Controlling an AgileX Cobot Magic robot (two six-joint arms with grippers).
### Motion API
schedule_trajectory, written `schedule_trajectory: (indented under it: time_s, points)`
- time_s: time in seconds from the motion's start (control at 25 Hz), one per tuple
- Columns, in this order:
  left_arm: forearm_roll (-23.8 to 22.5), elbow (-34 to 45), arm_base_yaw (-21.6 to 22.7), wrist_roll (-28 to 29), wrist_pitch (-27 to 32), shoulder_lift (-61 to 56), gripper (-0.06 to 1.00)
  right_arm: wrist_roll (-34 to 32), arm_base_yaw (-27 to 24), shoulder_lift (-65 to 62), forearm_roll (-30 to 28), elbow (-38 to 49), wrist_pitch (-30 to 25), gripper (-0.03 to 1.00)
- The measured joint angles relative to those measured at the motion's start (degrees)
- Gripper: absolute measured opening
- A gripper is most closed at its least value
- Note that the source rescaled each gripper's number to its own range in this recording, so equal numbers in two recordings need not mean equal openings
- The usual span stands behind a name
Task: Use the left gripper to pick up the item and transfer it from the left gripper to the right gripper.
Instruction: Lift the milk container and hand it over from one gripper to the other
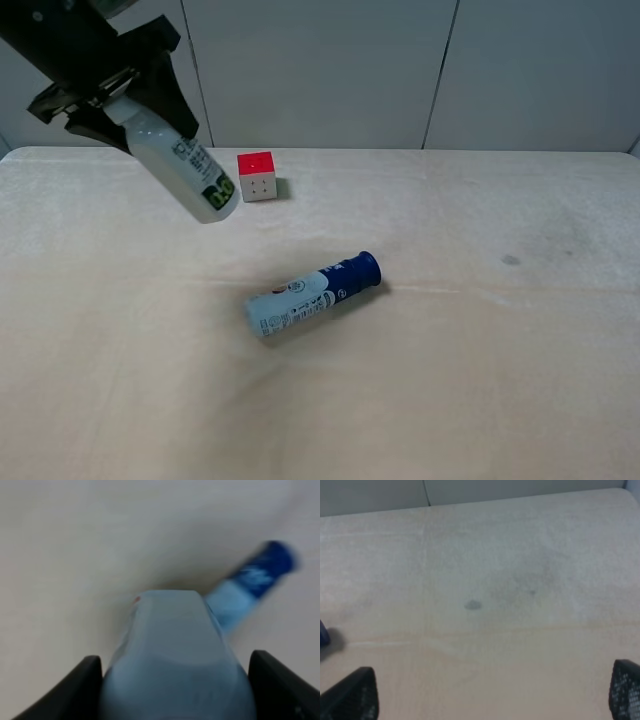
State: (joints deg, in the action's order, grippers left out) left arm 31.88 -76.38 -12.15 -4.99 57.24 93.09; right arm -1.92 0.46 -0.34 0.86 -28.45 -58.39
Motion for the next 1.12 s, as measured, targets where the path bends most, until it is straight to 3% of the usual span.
schedule_trajectory:
  time_s: [0.16,0.4,0.84,1.12]
  points:
    - [10.79,0.00,0.00,-4.40,-0.75,0.42,0.05,0.00,0.00,0.00,0.00,0.00,0.00,1.00]
    - [20.48,0.00,-2.23,-12.03,-0.80,5.01,0.05,0.00,0.00,0.00,0.00,0.00,0.00,1.00]
    - [29.88,0.00,-12.17,-23.14,-0.80,14.70,0.05,0.00,0.00,0.00,0.00,0.00,0.01,1.00]
    - [35.70,0.00,-13.24,-26.94,-0.76,15.62,0.05,0.00,0.00,0.00,0.88,0.00,0.01,1.00]
